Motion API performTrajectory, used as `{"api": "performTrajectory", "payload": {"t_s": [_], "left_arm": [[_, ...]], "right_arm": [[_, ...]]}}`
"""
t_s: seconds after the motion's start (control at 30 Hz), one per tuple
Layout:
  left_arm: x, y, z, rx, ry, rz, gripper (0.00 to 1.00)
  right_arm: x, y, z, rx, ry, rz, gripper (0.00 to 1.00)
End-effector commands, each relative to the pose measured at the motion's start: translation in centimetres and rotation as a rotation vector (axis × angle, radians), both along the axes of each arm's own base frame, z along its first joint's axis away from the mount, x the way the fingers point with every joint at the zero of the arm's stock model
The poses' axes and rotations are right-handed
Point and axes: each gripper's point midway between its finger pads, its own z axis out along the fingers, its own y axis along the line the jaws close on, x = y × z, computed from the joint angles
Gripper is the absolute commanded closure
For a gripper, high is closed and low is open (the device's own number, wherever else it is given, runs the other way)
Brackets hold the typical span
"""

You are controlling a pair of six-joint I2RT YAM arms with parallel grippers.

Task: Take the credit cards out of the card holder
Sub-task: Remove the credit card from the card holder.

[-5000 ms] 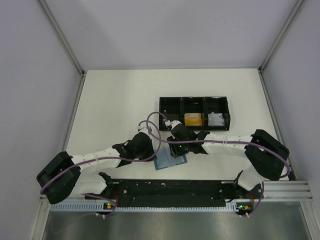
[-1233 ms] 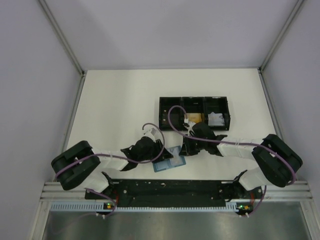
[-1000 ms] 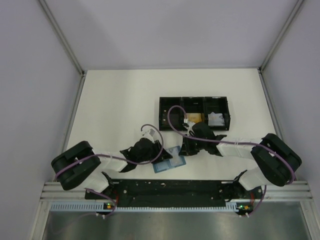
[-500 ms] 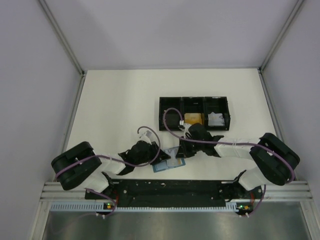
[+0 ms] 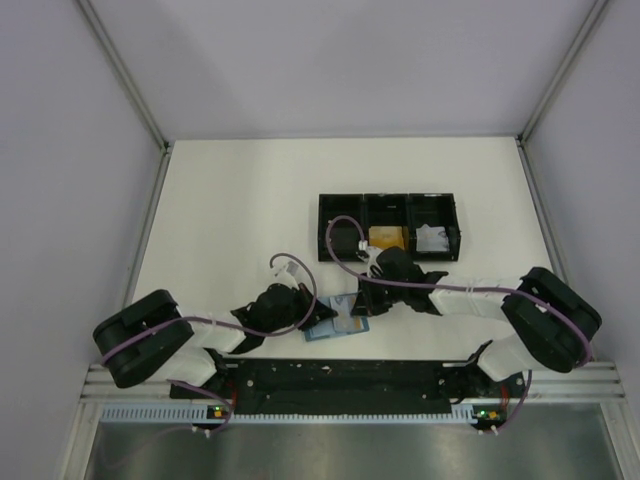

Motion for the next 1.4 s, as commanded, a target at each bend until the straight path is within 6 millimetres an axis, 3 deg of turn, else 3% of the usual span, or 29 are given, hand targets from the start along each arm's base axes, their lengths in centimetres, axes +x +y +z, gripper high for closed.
{"api": "performTrajectory", "payload": {"t_s": [0.0, 0.2, 0.43, 0.63, 1.07, 1.27, 1.37], "left_arm": [[0.6, -0.6, 1.8, -0.056, -0.057, 0.005, 1.0], [0.5, -0.5, 1.0, -0.037, -0.036, 0.002, 1.0], [0.4, -0.3, 0.5, -0.022, -0.023, 0.008, 1.0], [0.3, 0.3, -0.1, -0.012, -0.012, 0.032, 1.0], [-0.7, 2.3, -1.6, 0.009, 0.046, 0.078, 1.0], [-0.9, 2.6, -2.0, 0.02, 0.057, 0.08, 1.0], [-0.9, 2.6, -2.2, 0.037, 0.054, 0.073, 1.0]], "right_arm": [[1.8, 1.5, 3.5, 0.085, -0.106, -0.013, 0.93], [2.8, 2.0, 4.5, 0.128, -0.121, -0.025, 0.96], [2.2, 1.7, 1.6, 0.079, -0.031, -0.014, 0.98], [1.6, -0.2, -1.0, -0.027, 0.019, -0.057, 1.0], [1.4, -1.8, -2.9, -0.119, 0.061, -0.084, 1.0], [1.5, -1.5, -2.4, -0.103, 0.043, -0.063, 1.0], [1.9, -0.5, -0.5, -0.022, -0.002, -0.05, 1.0]]}}
